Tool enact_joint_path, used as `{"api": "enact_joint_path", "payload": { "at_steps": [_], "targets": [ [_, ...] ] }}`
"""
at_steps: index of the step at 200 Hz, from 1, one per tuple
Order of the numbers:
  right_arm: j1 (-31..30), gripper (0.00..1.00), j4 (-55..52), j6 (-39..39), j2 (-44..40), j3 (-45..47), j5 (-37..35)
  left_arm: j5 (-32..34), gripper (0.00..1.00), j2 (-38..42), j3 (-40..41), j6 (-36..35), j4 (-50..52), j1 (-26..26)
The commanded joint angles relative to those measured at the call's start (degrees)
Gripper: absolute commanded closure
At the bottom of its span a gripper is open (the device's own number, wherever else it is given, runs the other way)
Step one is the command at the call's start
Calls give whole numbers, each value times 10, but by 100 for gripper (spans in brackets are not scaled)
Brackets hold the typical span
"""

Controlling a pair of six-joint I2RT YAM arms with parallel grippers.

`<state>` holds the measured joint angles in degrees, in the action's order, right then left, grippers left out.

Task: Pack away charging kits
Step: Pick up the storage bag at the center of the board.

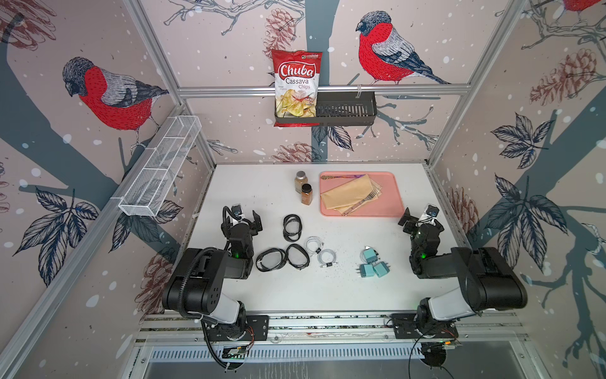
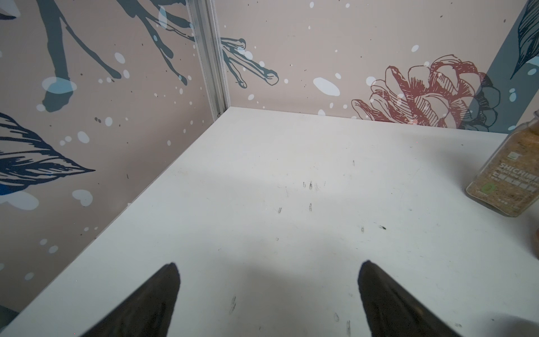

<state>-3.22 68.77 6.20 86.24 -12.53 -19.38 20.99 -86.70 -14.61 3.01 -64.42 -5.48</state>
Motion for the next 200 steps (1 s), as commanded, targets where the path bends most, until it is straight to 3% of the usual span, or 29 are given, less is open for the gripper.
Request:
{"api": "enact_joint_path", "payload": {
  "at_steps": [1,40,50,64,76,104,132,147,164,182,200],
  "targets": [
    [0,0,17,-1,-1,-1,0,3,0,-1,-2,-3,-34,-1],
    [-17,0,22,-24,-21,-2,-28,4,0,13,1,-21,-41,-3],
    [-42,0,-81,-20,-64,-37,-84,0,0,47,-11,-31,-1,-8],
    [-63,0,-304,31,-111,-124,-114,20,0,114,-90,58,236,-11],
    [-77,0,-381,47,-122,-159,-111,0,0,146,-147,81,370,-14],
    [-140,0,-511,126,-169,-203,-161,-48,0,233,-123,123,372,-28],
    [-170,0,-731,310,-226,-277,-180,-67,0,346,-123,255,473,-28],
    [-196,0,-743,305,-273,-271,-166,-43,0,395,-128,304,551,-26],
    [-200,0,-714,292,-352,-233,-78,-14,0,446,-121,389,628,-4],
    [-204,0,-673,279,-443,-177,8,-38,1,495,-113,398,655,5],
    [-215,0,-647,273,-528,-118,34,-41,3,552,-102,412,686,5]
  ]
}}
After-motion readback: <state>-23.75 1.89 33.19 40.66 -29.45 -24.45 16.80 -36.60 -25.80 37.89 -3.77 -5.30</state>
